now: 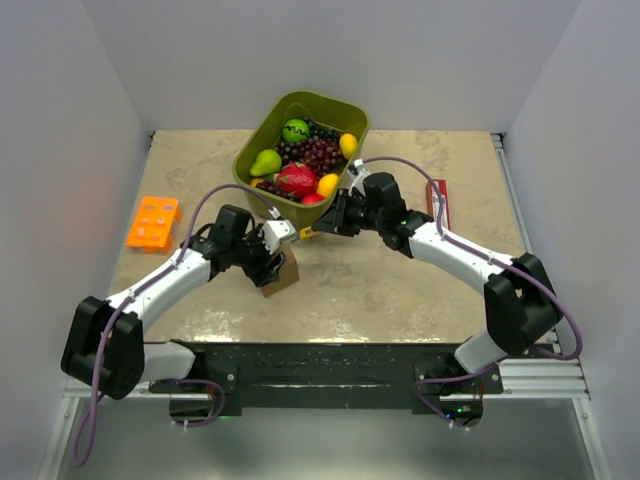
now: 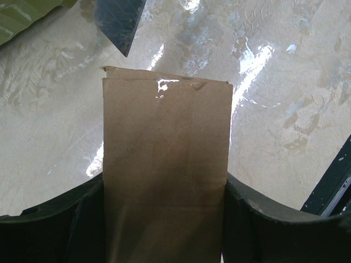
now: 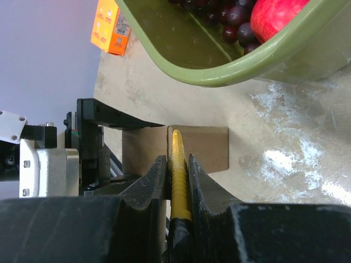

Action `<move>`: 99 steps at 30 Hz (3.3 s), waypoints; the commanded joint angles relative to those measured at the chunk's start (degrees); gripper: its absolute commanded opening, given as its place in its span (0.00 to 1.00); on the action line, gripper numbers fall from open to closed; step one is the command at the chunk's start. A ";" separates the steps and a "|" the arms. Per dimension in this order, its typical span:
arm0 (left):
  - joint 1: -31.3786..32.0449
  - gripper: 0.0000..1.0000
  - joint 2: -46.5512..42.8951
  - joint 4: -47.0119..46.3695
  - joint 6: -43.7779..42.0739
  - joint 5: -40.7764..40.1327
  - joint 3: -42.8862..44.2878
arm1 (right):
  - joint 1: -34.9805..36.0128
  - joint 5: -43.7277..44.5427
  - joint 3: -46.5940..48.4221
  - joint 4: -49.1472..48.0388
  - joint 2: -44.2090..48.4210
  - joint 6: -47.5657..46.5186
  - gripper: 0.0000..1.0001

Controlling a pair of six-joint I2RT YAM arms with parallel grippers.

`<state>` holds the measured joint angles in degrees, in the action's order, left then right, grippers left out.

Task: Unpack the express box

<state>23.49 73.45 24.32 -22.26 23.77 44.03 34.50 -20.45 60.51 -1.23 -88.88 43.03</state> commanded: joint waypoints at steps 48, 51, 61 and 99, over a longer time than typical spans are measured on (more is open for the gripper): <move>-0.90 0.57 4.60 -0.06 0.73 -0.39 2.29 | 10.94 20.54 14.28 13.28 -0.33 -17.89 0.00; -0.90 0.56 4.68 -0.06 0.73 -0.30 2.37 | 11.20 20.54 14.11 13.28 -0.33 -17.89 0.00; -0.90 0.56 4.68 -0.15 0.73 -0.48 2.37 | 11.38 18.78 14.11 12.75 -0.77 -17.54 0.00; -0.99 0.54 4.86 -0.23 0.73 -0.30 2.37 | 11.99 22.73 16.30 11.69 -2.35 -20.09 0.00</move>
<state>22.94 76.64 23.29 -21.96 24.18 46.19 46.19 -0.56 73.82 12.69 -91.20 24.49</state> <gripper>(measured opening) 0.667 0.176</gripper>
